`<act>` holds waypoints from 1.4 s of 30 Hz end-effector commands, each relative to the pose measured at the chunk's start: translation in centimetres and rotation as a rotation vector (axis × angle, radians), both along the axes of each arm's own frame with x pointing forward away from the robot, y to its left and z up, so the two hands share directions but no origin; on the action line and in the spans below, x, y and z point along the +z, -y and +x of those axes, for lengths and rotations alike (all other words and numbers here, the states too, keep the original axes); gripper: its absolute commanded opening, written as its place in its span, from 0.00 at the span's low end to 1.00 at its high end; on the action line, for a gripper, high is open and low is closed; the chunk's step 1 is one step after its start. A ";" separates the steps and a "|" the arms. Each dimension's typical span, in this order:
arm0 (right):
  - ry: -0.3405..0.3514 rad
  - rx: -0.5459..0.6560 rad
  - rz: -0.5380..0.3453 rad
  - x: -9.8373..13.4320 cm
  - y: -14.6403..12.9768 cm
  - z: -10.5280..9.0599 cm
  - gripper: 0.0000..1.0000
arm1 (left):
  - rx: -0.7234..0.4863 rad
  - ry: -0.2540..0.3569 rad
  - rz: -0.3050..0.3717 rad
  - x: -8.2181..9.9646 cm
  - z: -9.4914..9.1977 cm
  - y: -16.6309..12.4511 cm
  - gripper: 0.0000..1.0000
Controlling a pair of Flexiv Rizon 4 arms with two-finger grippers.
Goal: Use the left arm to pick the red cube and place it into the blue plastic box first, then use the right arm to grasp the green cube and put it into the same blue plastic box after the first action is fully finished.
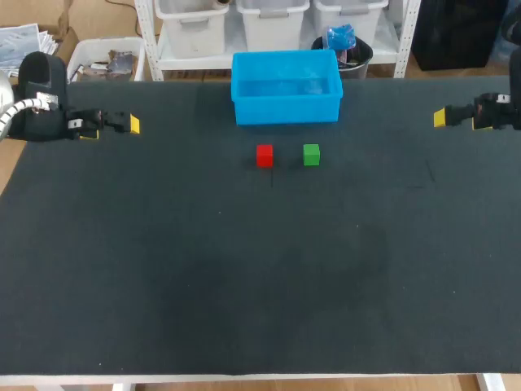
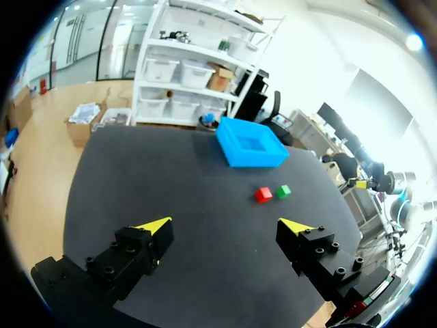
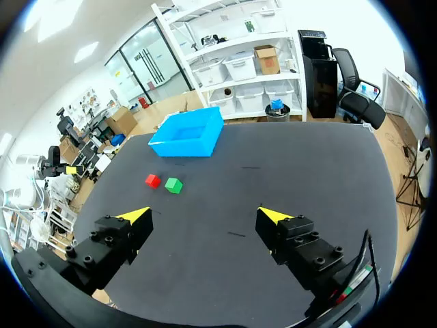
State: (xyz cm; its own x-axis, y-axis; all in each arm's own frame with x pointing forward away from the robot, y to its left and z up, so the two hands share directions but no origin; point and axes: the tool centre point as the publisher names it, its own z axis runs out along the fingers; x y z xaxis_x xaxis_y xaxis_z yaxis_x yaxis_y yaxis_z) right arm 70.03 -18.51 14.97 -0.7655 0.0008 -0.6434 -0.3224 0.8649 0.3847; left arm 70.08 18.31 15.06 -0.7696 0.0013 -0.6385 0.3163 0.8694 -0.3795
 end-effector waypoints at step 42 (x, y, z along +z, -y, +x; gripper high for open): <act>0.000 0.000 -0.001 0.0 0.0 0.0 1.00 | 0.015 -0.081 0.055 -0.3 1.5 3.8 1.00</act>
State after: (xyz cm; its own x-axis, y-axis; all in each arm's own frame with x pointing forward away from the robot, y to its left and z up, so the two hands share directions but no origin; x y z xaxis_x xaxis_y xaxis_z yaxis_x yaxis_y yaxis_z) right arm 70.03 -18.51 14.97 -0.7656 0.0008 -0.6434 -0.3223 0.8650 0.3846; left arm 70.30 15.73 14.76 -0.7965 0.0075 -0.6046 0.3129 0.8607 -0.4016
